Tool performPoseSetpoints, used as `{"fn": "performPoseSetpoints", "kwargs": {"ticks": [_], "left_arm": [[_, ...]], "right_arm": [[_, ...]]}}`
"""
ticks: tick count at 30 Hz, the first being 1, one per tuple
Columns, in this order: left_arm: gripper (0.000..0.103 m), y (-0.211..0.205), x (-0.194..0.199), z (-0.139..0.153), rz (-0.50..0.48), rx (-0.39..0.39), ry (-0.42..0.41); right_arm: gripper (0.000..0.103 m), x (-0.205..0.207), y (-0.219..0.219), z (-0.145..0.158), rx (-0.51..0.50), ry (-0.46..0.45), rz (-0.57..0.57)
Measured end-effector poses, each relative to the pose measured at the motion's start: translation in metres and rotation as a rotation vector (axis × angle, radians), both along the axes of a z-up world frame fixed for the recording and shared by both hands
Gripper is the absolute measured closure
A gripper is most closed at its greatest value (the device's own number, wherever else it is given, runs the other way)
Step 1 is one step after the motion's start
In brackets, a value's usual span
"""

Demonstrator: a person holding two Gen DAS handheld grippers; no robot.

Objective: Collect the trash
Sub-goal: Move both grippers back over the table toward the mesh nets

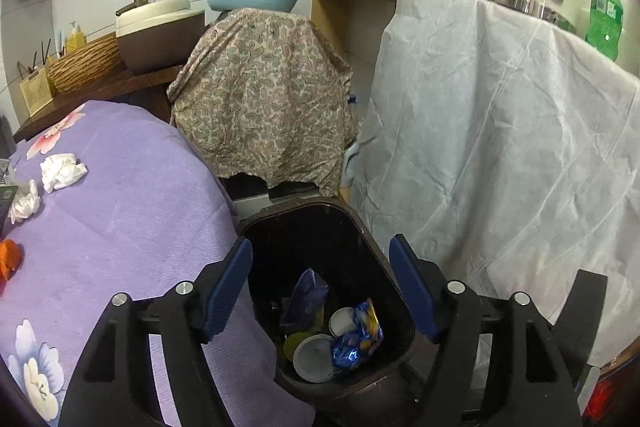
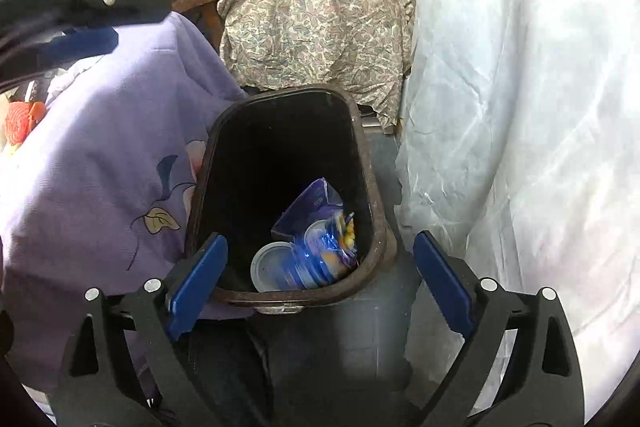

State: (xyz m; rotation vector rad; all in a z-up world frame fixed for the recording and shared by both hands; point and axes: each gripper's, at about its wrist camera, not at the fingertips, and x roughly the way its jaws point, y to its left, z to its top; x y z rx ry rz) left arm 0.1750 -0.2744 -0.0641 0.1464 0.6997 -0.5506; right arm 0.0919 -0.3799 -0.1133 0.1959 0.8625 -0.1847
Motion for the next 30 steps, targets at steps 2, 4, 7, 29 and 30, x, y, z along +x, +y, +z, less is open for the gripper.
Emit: {"fn": "performPoseSetpoints", "kwargs": {"ticks": [2,4,7,29,30], "left_arm": [[0.026,0.009,-0.004,0.010,0.010,-0.018,-0.018],[0.022,0.020,-0.008,0.019,0.019,-0.043,-0.033],[0.019,0.037,-0.013,0.029,0.032,-0.076,-0.039],[0.012,0.203,-0.024,0.065,0.291,-0.056,-0.128],[0.012,0.211,-0.023,0.065,0.309,-0.052,-0.130]], "right_arm": [[0.009,-0.001,0.003,0.004,-0.010,-0.006,0.006],[0.009,-0.001,0.008,0.010,-0.020,-0.018,0.012],[0.009,-0.002,0.016,0.020,-0.029,-0.046,0.032],[0.009,0.026,0.122,0.098,-0.099,-0.222,0.322],[0.009,0.029,0.128,0.101,-0.099,-0.228,0.339]]}}
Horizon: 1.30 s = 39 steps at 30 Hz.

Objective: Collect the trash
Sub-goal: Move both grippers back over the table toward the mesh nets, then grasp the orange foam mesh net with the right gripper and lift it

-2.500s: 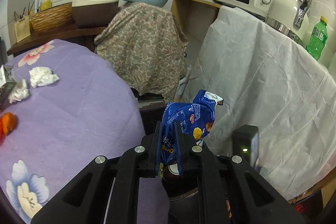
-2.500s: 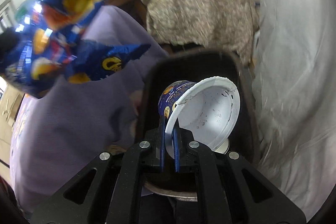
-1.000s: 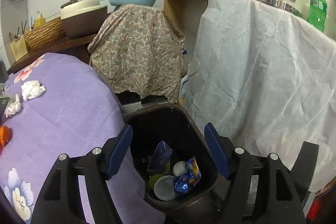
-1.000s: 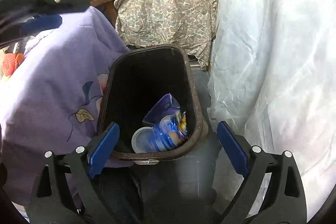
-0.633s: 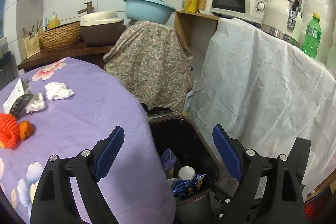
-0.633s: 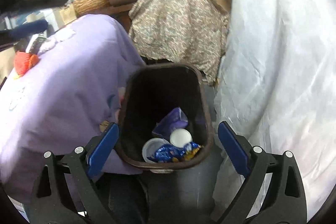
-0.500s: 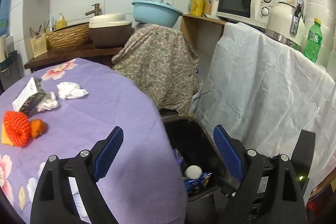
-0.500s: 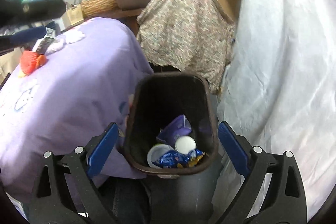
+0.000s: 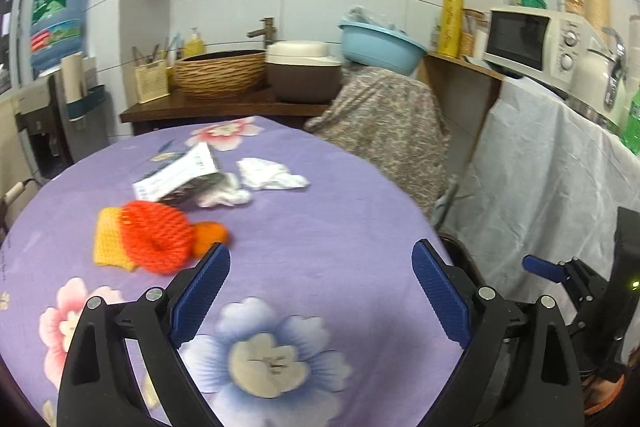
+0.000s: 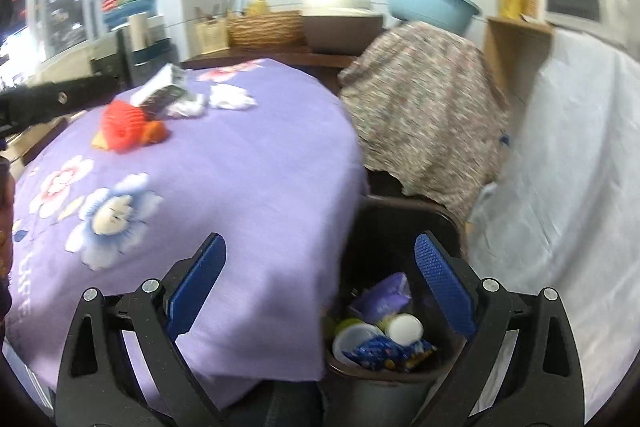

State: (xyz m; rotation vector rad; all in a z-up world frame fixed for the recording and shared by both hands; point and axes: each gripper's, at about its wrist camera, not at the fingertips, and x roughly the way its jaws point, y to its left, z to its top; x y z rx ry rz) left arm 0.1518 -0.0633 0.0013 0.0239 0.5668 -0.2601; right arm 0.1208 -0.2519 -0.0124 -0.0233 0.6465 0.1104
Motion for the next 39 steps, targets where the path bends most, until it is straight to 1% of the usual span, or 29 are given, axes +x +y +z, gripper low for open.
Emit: {"fn": "performPoseSetpoints", "kwargs": {"ticks": [7,12,14,20,23,27,29,34,36,37,39], "left_arm": [[0.011,0.068,0.007,-0.004,0.144,0.014,0.017],[0.011,0.112,0.007,-0.011,0.231,0.002,0.042],[0.011,0.130,0.007,-0.014,0.271,-0.003,0.049],[0.011,0.163,0.008,-0.023,0.336,-0.006,0.071],[0.011,0.178,0.009,-0.027,0.353,-0.036,0.075],[0.012,0.186,0.012,-0.032,0.355,-0.038,0.087],[0.012,0.188,0.013,-0.035,0.351,-0.039,0.090],[0.012,0.198,0.015,-0.038,0.363,-0.058,0.097],[0.012,0.203,0.015,-0.040,0.373,-0.069,0.101],[0.012,0.205,0.015,-0.040,0.376,-0.077,0.103],[0.012,0.209,0.015,-0.043,0.377,-0.088,0.109]], "right_arm": [[0.009,0.019,0.052,0.017,-0.015,-0.022,0.133],[0.009,0.033,0.088,0.025,-0.019,-0.016,0.211],[0.009,0.040,0.100,0.027,-0.005,-0.002,0.246],[0.009,0.062,0.133,0.031,0.023,0.026,0.329],[0.009,0.077,0.150,0.032,0.044,0.047,0.361],[0.009,0.097,0.169,0.031,0.039,0.071,0.384],[0.009,0.107,0.179,0.029,0.057,0.086,0.405],[0.009,0.125,0.212,0.025,0.056,0.091,0.464],[0.011,0.133,0.229,0.021,0.037,0.091,0.491],[0.015,0.136,0.237,0.019,0.023,0.089,0.497],[0.018,0.145,0.248,0.015,0.006,0.092,0.501]]}}
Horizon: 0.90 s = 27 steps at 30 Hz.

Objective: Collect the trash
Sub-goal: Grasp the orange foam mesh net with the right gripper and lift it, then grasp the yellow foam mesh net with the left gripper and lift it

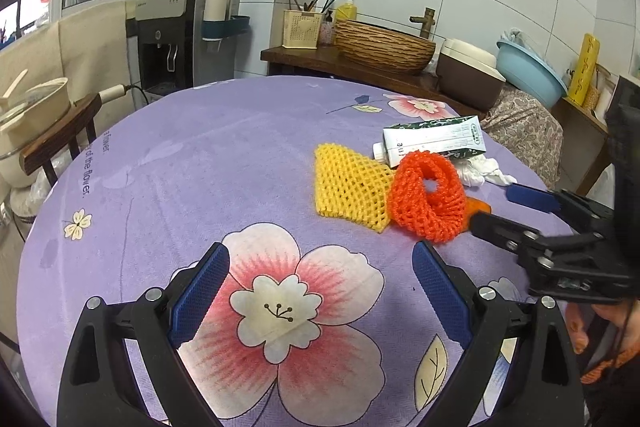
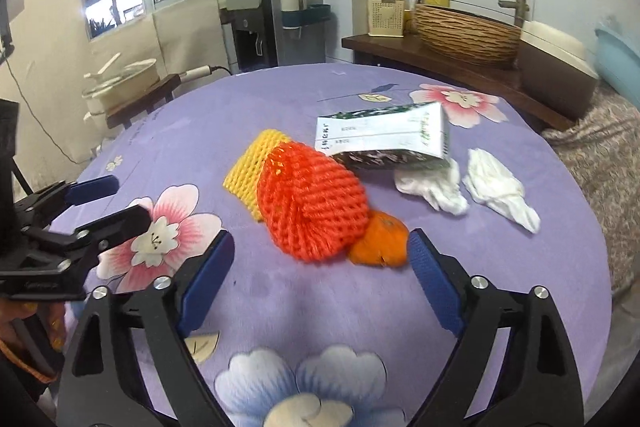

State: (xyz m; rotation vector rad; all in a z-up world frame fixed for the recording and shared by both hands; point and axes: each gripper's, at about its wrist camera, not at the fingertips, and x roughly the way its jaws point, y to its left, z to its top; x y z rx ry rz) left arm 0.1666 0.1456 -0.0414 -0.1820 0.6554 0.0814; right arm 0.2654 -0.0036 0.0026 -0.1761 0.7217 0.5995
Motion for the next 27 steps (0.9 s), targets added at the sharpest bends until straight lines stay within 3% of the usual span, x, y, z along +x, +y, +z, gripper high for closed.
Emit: {"fn": "performPoseSetpoints", "kwargs": {"ticks": [6,8,11,17,27], "left_arm": [[0.013,0.001,0.003,-0.006,-0.010,0.000,0.023],[0.013,0.002,0.004,-0.007,-0.011,-0.006,0.025],[0.013,0.003,0.006,-0.008,-0.009,-0.003,0.032],[0.013,0.001,0.015,-0.010,-0.023,0.000,0.056],[0.017,-0.034,0.060,-0.015,-0.120,0.124,0.134]], "right_arm": [[0.039,0.032,0.031,-0.016,-0.095,-0.022,-0.012],[0.060,0.041,0.036,-0.023,-0.128,-0.019,-0.027],[0.077,0.042,0.032,-0.023,-0.084,-0.009,-0.034],[0.082,0.016,0.020,0.003,-0.036,-0.100,-0.021],[0.082,-0.015,-0.018,0.024,-0.021,-0.147,-0.054]]}}
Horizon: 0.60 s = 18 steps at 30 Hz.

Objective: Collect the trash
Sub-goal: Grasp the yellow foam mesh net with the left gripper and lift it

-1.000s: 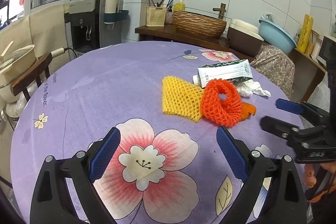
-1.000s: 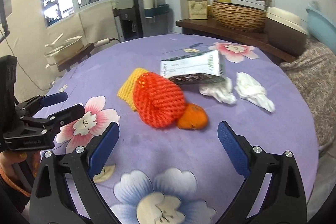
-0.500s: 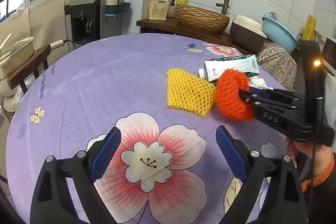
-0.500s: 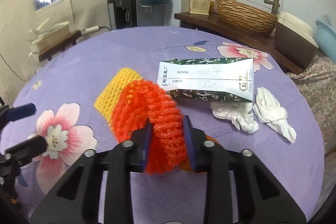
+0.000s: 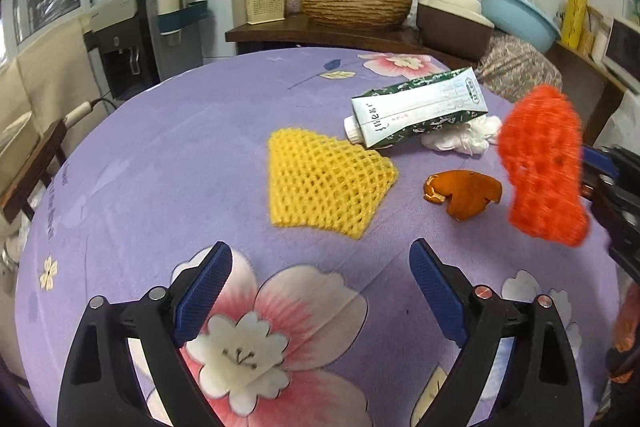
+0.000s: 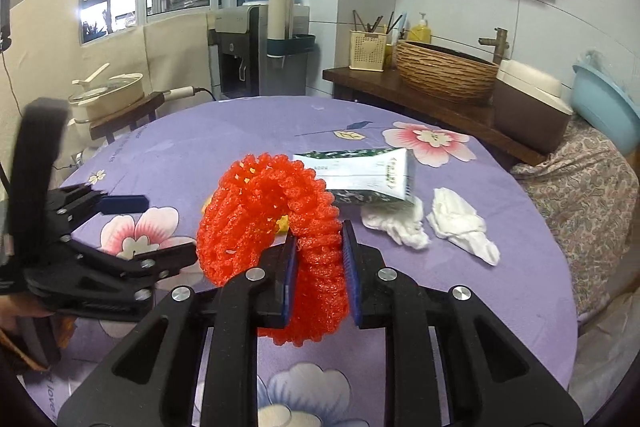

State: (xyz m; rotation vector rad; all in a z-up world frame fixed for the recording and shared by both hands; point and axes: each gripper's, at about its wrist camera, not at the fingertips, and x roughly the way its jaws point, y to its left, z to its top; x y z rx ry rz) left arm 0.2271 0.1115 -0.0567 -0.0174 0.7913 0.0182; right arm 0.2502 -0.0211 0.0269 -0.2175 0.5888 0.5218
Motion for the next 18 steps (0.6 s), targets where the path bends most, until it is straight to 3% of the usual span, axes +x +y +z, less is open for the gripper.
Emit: {"fn": "performPoseSetpoints", "kwargs": {"ticks": [9,14,18], "left_arm": [[0.034,-0.032,0.050,-0.019,-0.046,0.130,0.081],[0.039,-0.027,0.055,-0.023,-0.023,0.109,0.081],[0.067,-0.021,0.053,-0.020,-0.001,0.090,0.075]], "right_arm": [[0.082,-0.022,-0.040,0.003,0.031,0.019,-0.050],[0.082,-0.043,-0.052,-0.004,-0.027,-0.017,-0.073],[0.082,-0.053,-0.060,-0.006,-0.008,-0.011,-0.067]]}}
